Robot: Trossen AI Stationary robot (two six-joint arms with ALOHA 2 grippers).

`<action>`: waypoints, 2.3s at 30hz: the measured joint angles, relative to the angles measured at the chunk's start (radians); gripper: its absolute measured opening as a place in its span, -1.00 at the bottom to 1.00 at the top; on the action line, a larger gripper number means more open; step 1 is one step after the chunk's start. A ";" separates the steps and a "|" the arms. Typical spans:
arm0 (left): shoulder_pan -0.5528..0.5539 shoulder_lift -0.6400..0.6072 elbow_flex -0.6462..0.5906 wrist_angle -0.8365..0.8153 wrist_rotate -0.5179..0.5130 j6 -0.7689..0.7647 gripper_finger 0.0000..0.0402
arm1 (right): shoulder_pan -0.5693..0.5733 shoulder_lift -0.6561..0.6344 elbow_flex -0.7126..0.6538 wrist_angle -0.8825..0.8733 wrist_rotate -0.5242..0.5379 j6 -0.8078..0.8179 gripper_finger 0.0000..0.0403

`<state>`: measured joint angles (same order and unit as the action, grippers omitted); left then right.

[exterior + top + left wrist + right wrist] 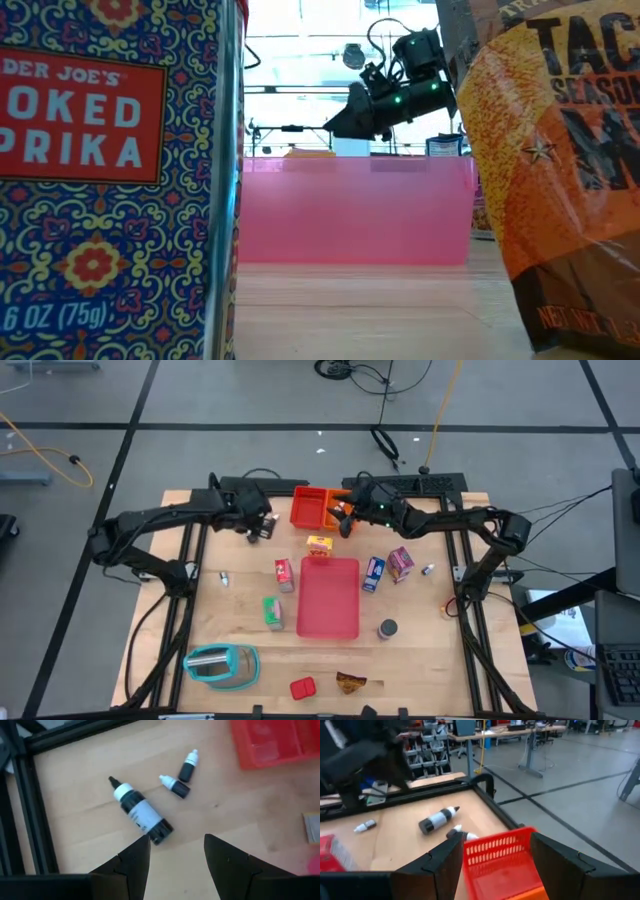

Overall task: Pick & Place Kitchen Items
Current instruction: Put the large black food coloring bottle into the orange basket

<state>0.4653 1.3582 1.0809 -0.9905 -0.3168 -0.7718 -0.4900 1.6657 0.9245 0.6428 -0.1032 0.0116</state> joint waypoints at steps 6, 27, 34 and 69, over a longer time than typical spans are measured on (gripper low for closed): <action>0.080 0.000 0.000 0.000 0.054 -0.037 -0.07 | 0.024 -0.008 -0.001 -0.009 0.005 -0.024 0.10; 0.198 0.160 -0.001 -0.002 0.155 -0.184 -0.07 | 0.080 -0.008 -0.001 -0.008 0.002 -0.063 0.10; 0.210 0.246 -0.001 -0.003 0.184 -0.193 -0.07 | 0.082 -0.008 -0.001 -0.008 0.002 -0.066 0.10; 0.271 0.451 -0.001 0.060 0.210 -0.010 -0.61 | 0.093 -0.007 0.000 -0.028 0.002 -0.084 0.10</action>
<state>0.7365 1.8089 1.0799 -0.9305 -0.1071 -0.7820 -0.3973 1.6585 0.9241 0.6144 -0.1017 -0.0723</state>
